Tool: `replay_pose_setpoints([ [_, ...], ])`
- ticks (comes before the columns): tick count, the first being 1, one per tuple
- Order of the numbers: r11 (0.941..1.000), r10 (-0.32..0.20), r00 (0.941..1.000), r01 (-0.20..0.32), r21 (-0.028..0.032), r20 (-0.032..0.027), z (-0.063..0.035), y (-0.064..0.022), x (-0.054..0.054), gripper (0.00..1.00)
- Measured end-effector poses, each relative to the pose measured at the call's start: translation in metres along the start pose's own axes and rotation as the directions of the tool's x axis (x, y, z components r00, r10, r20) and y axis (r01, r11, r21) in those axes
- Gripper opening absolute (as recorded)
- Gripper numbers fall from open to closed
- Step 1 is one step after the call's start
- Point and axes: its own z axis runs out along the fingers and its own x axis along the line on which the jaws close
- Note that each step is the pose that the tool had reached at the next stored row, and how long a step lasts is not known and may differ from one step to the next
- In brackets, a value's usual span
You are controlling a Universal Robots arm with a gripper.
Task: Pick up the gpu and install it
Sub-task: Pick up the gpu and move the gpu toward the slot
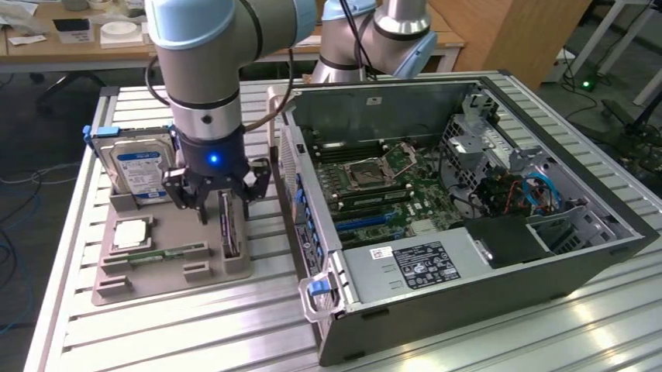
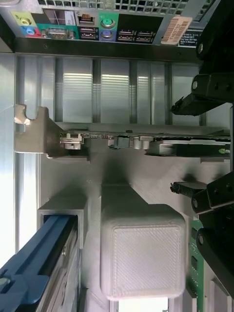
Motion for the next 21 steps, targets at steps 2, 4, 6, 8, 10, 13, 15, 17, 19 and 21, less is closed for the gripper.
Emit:
replay_pose_setpoints([
  [2, 1.0000, 0.000, 1.0000, 0.000, 0.0000, 0.0000, 0.0033, 0.0001, 0.0000, 0.66],
  [4, 1.0000, 0.000, 1.0000, 0.000, 0.0001, -0.0002, 0.0033, 0.0000, 0.0000, 0.66],
  [6, 1.0000, 0.000, 1.0000, 0.000, 0.0001, -0.0002, 0.0033, 0.0000, 0.0000, 0.66],
  [8, 1.0000, 0.000, 1.0000, 0.000, 0.0001, -0.0001, 0.0033, 0.0000, 0.0000, 0.66],
  [10, 1.0000, 0.000, 1.0000, 0.000, 0.0001, -0.0001, 0.0033, 0.0001, 0.0000, 0.65],
  [13, 1.0000, 0.000, 1.0000, 0.000, 0.0001, -0.0001, 0.0033, 0.0001, 0.0000, 0.52],
  [15, 1.0000, 0.000, 1.0000, 0.000, 0.0001, 0.0000, 0.0034, 0.0001, 0.0000, 0.46],
  [17, 1.0000, 0.000, 1.0000, 0.000, 0.0001, -0.0001, 0.0034, 0.0001, 0.0000, 0.46],
  [19, 1.0000, 0.000, 1.0000, 0.000, -0.0002, 0.0002, 0.0043, 0.0008, 0.0000, 0.46],
  [21, 1.0000, 0.000, 1.0000, 0.000, 0.0001, -0.0001, 0.0050, 0.0011, 0.0000, 0.46],
])
